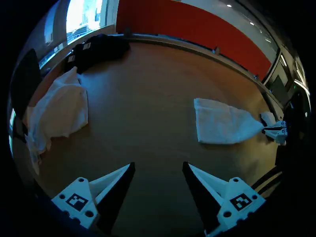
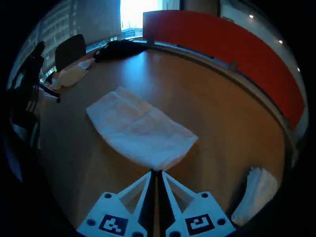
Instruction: Fold towel
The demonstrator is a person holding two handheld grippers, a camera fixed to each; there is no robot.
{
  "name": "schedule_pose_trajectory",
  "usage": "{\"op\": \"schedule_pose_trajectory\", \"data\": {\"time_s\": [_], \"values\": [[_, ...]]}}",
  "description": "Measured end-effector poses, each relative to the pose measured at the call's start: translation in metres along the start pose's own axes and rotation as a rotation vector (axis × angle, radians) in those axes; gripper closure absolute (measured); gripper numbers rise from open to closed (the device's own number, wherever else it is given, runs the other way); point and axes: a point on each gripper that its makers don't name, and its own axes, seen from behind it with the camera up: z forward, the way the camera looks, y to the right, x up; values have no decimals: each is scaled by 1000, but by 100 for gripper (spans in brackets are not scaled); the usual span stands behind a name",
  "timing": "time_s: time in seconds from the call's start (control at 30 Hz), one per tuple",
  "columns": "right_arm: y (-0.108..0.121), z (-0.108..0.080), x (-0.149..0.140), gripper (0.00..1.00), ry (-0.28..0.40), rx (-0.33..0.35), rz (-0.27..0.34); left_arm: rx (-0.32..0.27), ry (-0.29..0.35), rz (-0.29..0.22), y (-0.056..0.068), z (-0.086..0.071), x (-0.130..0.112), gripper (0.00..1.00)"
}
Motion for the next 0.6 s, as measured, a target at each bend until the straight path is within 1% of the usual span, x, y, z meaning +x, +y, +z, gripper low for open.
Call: {"op": "schedule_pose_trajectory", "data": {"time_s": [0.17, 0.33, 0.47, 0.6], "values": [[17, -20, 18, 94, 28, -36, -25, -3, 7, 2, 1, 0, 5, 11], [31, -40, 35, 94, 44, -66, -66, -7, 17, 6, 3, -1, 10, 11], [38, -54, 48, 94, 59, -84, -98, -11, 23, 8, 5, -3, 12, 11], [41, -62, 57, 94, 71, -90, -117, -14, 27, 7, 6, -5, 13, 11]]}}
